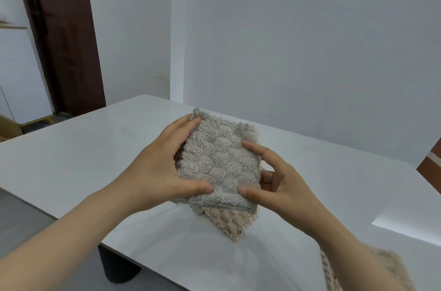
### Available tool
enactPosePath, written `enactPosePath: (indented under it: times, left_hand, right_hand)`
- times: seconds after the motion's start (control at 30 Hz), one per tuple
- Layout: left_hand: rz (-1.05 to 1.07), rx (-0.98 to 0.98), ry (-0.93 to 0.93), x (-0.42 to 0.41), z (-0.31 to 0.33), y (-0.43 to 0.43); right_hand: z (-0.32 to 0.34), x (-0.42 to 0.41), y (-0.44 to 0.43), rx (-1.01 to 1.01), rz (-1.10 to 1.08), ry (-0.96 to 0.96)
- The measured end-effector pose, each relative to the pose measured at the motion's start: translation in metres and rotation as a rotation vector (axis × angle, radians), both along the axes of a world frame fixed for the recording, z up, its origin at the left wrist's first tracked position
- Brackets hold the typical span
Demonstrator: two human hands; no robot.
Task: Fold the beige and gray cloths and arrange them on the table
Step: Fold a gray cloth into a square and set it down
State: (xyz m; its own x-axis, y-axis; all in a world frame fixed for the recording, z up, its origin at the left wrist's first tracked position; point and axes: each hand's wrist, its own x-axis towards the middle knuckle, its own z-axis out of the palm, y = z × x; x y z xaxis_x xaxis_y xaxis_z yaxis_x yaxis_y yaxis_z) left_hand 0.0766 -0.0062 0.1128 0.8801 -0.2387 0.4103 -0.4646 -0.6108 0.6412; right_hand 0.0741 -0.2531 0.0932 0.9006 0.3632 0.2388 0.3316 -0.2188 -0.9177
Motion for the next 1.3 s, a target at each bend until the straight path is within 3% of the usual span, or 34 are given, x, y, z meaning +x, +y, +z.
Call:
enactPosePath:
  times: [0.13, 0.3, 0.6, 0.97, 1.3]
  left_hand:
    - [-0.022, -0.024, 0.076, -0.003, -0.003, 0.006]
    - [0.054, 0.013, 0.029, -0.001, -0.017, 0.021]
    - [0.096, 0.181, -0.061, 0.003, -0.04, 0.077]
    - [0.258, 0.296, -0.039, 0.008, -0.066, 0.162]
    - [0.338, 0.355, 0.088, 0.049, -0.073, 0.225]
  right_hand:
    - [0.001, 0.0, 0.004, -0.142, -0.024, -0.03]
    - [0.005, 0.001, 0.023, -0.406, -0.115, -0.105]
    - [0.01, 0.016, 0.091, -0.702, -0.077, -0.163]
    - [-0.002, 0.045, 0.195, -0.86, 0.028, -0.192]
    - [-0.022, 0.077, 0.272, -0.843, 0.047, -0.107]
